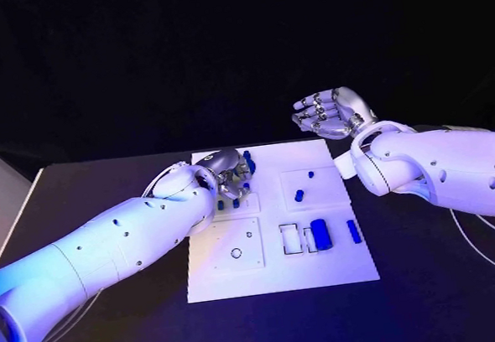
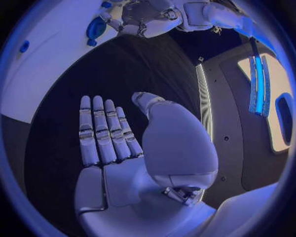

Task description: Assemble the parts on the task board

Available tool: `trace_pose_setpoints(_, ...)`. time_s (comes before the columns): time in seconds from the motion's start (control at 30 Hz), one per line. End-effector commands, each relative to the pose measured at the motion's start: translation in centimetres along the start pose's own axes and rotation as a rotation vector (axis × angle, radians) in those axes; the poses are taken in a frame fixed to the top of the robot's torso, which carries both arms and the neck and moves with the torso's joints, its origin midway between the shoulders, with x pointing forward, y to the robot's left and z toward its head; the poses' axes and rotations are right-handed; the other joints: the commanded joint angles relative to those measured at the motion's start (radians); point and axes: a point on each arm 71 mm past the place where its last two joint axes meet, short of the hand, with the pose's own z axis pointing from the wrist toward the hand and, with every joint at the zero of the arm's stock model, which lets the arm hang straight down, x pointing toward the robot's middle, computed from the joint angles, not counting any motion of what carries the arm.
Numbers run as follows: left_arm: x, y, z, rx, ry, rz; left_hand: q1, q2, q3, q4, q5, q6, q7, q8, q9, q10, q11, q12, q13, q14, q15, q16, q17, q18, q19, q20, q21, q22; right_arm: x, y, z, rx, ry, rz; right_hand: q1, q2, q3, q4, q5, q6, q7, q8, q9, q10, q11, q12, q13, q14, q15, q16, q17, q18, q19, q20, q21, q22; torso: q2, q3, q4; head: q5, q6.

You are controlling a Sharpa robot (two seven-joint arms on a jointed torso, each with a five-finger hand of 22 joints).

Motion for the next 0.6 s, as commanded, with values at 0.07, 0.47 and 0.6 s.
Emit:
trace_pose_setpoints(0.07, 0.25, 0.13, -0.02, -0.03, 0.034, 0.044, 0.014, 0.019, 0.015, -0.003, 0.002, 0.029, -0.001, -0.004, -0.004, 0.027, -0.003, 0.017, -0.001, 0.013, -0.003, 0.017, 0.012, 0.008, 0.018, -0.002, 0.017, 0.026, 0.16, 0.16, -0.02, -0.016, 0.016, 0.004, 0.006, 0.001, -0.002, -0.007, 0.005, 0.003, 0.035, -0.006, -0.001, -0.007, -0.001, -0.004, -0.001, 0.003, -0.001, -0.006, -0.001, 0.008, -0.004, 0.001, 0.002, -0.001, -0.001, 0.0001, 0.0009, -0.001, -0.004)
trace_pose_setpoints(0.47, 0.5, -0.26, -0.08, -0.023, 0.062, 0.048, 0.017, 0.022, 0.088, -0.022, 0.001, 0.082, -0.008, -0.015, -0.012, 0.107, -0.034, 0.085, 0.019, 0.088, -0.028, 0.094, 0.098, -0.011, 0.086, -0.024, 0.095, 0.12, 0.24, 0.19, 0.0, -0.017, 0.018, 0.005, 0.005, 0.001, -0.002, -0.007, 0.007, 0.003, 0.035, -0.007, -0.001, -0.007, -0.001, -0.004, -0.001, 0.004, -0.001, -0.006, -0.002, 0.008, -0.005, 0.001, 0.002, -0.001, -0.001, 0.0002, 0.001, -0.003, -0.006)
trace_pose_setpoints(0.6, 0.54, -0.39, -0.07, -0.016, 0.065, 0.042, 0.017, 0.025, 0.098, -0.026, 0.0, 0.092, -0.011, -0.016, -0.011, 0.116, -0.039, 0.089, 0.02, 0.094, -0.032, 0.1, 0.102, -0.011, 0.087, -0.027, 0.098, 0.123, 0.25, 0.19, 0.01, -0.017, 0.019, 0.005, 0.005, 0.001, -0.002, -0.007, 0.007, 0.003, 0.035, -0.007, -0.001, -0.007, -0.001, -0.004, -0.001, 0.004, -0.001, -0.006, -0.002, 0.008, -0.005, 0.001, 0.002, -0.001, -0.001, 0.0006, 0.001, -0.003, -0.007)
